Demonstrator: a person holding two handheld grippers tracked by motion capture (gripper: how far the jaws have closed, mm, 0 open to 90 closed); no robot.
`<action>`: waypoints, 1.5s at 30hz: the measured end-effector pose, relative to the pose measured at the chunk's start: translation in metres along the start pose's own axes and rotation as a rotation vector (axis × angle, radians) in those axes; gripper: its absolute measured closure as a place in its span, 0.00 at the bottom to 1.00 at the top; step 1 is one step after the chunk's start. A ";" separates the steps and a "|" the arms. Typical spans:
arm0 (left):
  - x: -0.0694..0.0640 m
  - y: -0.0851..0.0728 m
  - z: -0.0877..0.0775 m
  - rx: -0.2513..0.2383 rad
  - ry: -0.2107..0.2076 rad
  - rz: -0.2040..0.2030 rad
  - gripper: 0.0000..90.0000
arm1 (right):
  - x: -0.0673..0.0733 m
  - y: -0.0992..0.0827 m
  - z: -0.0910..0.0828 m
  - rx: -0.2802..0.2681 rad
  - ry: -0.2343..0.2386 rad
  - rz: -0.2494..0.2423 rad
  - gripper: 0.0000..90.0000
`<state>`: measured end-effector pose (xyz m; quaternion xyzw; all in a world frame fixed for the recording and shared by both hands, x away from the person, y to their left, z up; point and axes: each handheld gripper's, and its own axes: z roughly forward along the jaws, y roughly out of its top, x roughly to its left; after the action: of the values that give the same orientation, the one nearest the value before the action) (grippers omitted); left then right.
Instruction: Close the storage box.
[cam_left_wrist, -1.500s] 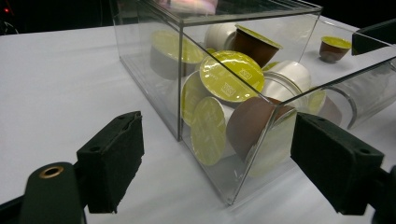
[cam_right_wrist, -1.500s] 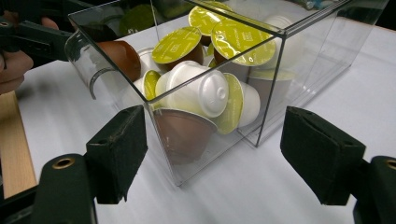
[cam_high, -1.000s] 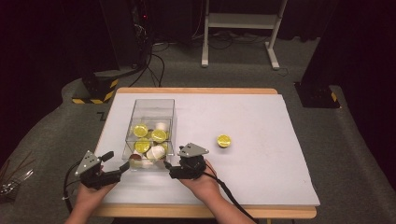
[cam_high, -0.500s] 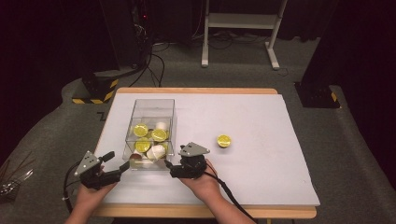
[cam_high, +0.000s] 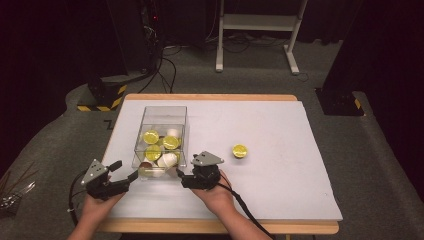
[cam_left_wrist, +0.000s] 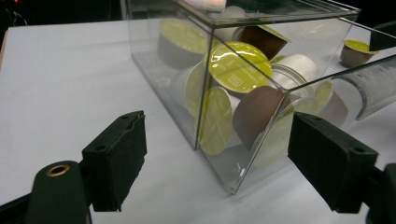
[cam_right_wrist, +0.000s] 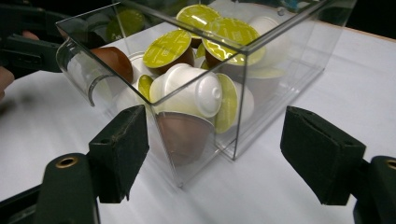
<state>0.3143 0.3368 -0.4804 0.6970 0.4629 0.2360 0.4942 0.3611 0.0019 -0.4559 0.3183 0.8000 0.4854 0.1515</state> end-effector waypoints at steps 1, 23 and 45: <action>0.000 0.001 0.001 0.004 0.002 0.005 0.20 | -0.001 0.000 0.000 0.000 0.001 0.002 0.27; 0.012 0.014 0.034 -0.015 0.016 -0.049 0.30 | -0.019 0.011 0.023 -0.016 -0.070 0.030 0.35; 0.018 0.014 0.054 -0.009 -0.099 -0.075 0.61 | -0.019 0.013 0.044 0.029 -0.035 -0.013 0.67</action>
<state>0.3704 0.3264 -0.4920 0.6879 0.4625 0.1846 0.5280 0.4047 0.0233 -0.4675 0.3236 0.8063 0.4671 0.1641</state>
